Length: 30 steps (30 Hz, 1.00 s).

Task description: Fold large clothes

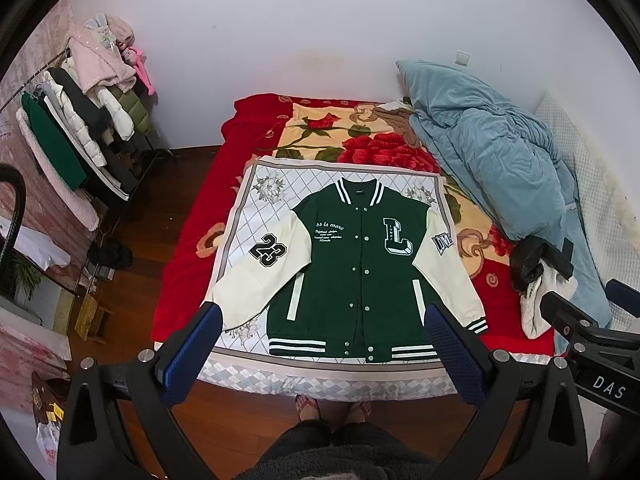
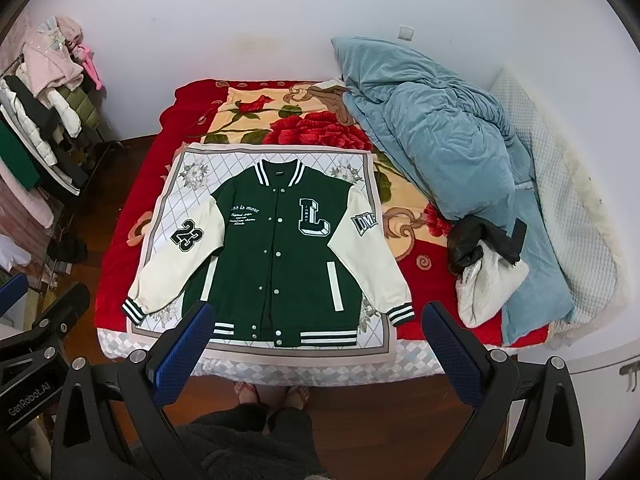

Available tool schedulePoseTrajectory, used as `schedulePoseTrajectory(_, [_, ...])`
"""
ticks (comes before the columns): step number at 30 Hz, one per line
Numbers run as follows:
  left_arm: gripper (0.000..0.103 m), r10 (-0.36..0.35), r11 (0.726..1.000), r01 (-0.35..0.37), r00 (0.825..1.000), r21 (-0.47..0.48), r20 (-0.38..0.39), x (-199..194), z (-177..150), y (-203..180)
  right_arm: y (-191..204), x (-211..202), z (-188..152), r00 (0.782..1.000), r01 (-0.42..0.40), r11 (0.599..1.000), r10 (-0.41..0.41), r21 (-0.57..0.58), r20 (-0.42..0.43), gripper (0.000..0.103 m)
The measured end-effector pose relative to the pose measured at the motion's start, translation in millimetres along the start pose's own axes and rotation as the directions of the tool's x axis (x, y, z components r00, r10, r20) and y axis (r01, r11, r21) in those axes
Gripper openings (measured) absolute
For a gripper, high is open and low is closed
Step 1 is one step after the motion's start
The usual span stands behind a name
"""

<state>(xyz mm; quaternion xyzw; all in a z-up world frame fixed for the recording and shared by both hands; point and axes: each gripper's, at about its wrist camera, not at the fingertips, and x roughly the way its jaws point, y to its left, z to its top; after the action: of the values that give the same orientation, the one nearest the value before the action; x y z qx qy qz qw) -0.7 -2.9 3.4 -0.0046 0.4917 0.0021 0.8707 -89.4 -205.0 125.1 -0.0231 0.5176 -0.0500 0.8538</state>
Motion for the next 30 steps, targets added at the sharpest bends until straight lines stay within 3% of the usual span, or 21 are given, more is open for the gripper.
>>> schedulePoseTrajectory(30, [0.103,-0.002,1.000,0.002,1.000,-0.002,0.000,-3.2,-1.2,-2.0,0.1,-1.0,3.4,1.000,0.006,1.000,-0.006,-0.006,-0.003,0.103])
